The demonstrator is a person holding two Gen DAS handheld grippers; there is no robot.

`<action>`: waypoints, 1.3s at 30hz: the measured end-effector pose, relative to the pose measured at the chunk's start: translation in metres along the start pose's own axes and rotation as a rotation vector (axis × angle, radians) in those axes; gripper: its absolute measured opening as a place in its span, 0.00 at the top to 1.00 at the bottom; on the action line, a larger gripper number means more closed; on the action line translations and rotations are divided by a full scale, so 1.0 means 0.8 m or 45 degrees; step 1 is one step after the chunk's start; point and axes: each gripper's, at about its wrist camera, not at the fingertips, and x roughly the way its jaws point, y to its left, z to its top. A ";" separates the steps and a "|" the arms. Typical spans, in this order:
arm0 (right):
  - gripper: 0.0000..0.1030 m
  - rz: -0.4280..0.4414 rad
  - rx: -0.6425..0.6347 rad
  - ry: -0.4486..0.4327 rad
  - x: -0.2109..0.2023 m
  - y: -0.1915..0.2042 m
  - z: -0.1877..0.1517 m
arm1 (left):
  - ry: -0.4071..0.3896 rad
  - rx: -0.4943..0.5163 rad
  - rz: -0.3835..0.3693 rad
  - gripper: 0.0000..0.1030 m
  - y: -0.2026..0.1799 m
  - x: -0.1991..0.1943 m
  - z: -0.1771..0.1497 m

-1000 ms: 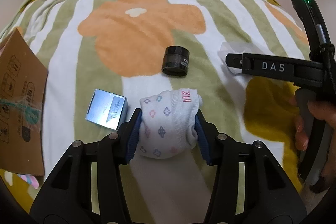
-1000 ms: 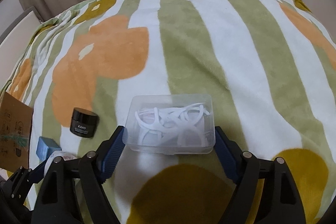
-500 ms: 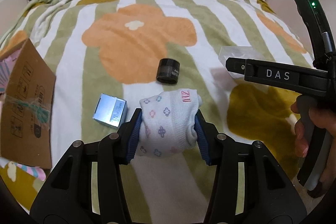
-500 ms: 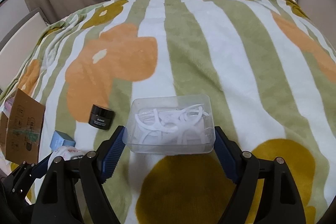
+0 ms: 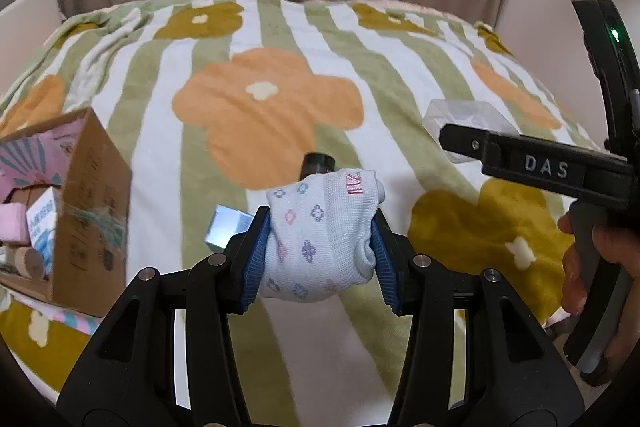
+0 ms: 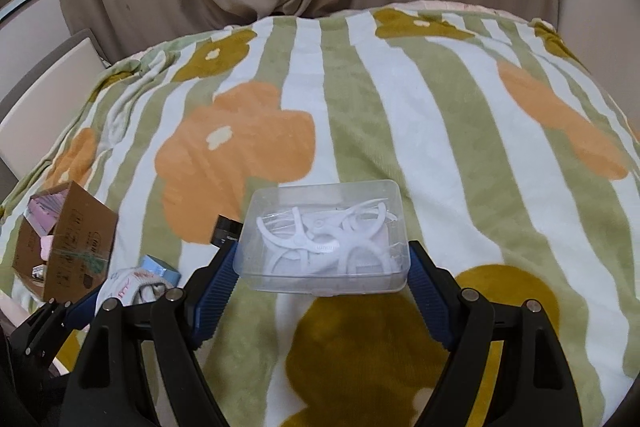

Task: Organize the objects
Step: 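Carry the sock roll and floss-pick box over the cardboard box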

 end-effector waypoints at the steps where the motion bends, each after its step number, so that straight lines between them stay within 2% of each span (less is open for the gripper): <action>1: 0.24 -0.001 -0.003 -0.008 -0.005 0.003 0.001 | -0.009 -0.004 -0.002 0.57 0.003 -0.004 0.002; 11: 0.24 0.031 -0.039 -0.088 -0.044 0.047 0.017 | -0.139 -0.051 0.041 0.57 0.055 -0.062 0.042; 18: 0.24 0.073 -0.090 -0.132 -0.063 0.094 0.029 | -0.182 -0.106 0.060 0.57 0.106 -0.088 0.059; 31: 0.24 0.202 -0.159 -0.141 -0.063 0.200 0.040 | -0.249 -0.200 0.141 0.57 0.224 -0.138 0.071; 39: 0.24 0.276 -0.232 -0.120 -0.053 0.273 0.040 | -0.269 -0.283 0.219 0.57 0.310 -0.164 0.061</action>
